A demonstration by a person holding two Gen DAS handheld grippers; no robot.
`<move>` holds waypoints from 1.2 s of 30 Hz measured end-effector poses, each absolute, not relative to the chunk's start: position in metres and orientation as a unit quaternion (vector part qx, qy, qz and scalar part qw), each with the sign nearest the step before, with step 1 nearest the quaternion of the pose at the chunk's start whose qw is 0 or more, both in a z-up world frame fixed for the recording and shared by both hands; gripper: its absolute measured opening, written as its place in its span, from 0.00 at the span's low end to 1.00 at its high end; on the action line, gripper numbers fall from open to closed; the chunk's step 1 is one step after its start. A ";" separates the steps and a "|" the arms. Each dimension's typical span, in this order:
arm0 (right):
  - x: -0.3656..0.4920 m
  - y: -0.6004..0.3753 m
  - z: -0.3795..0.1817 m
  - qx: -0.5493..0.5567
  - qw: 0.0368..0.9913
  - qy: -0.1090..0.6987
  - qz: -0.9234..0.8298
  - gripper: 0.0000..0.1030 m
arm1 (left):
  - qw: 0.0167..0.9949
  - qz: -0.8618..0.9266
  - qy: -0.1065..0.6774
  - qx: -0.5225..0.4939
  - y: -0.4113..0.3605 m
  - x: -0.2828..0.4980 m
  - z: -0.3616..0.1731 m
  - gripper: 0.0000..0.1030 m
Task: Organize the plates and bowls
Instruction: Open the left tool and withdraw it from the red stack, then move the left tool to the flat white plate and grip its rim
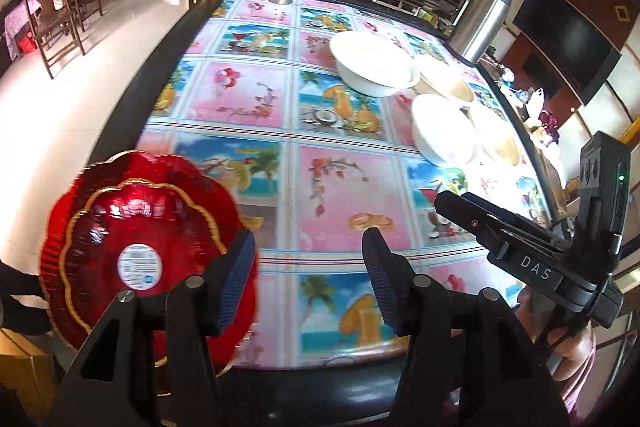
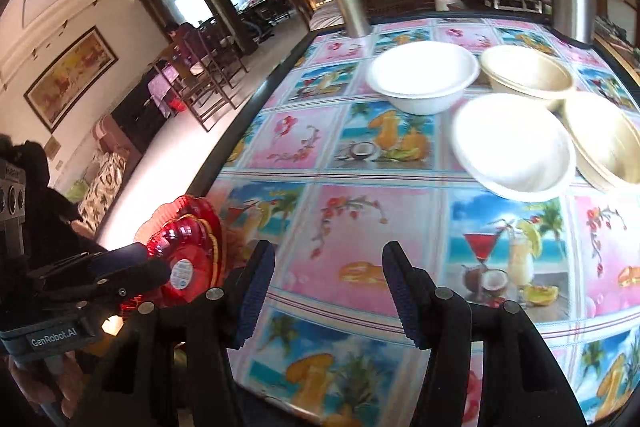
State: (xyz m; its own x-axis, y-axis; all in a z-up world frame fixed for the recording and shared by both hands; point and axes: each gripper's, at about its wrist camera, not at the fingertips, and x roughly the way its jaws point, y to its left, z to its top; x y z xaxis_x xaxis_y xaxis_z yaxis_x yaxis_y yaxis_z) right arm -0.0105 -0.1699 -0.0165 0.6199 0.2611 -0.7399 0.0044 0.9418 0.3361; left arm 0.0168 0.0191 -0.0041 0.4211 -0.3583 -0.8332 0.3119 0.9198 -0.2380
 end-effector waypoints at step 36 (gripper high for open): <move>0.054 -0.405 -0.090 0.469 0.782 0.409 0.030 0.55 | 0.746 -0.252 0.611 -0.087 -0.164 0.161 -0.058 0.53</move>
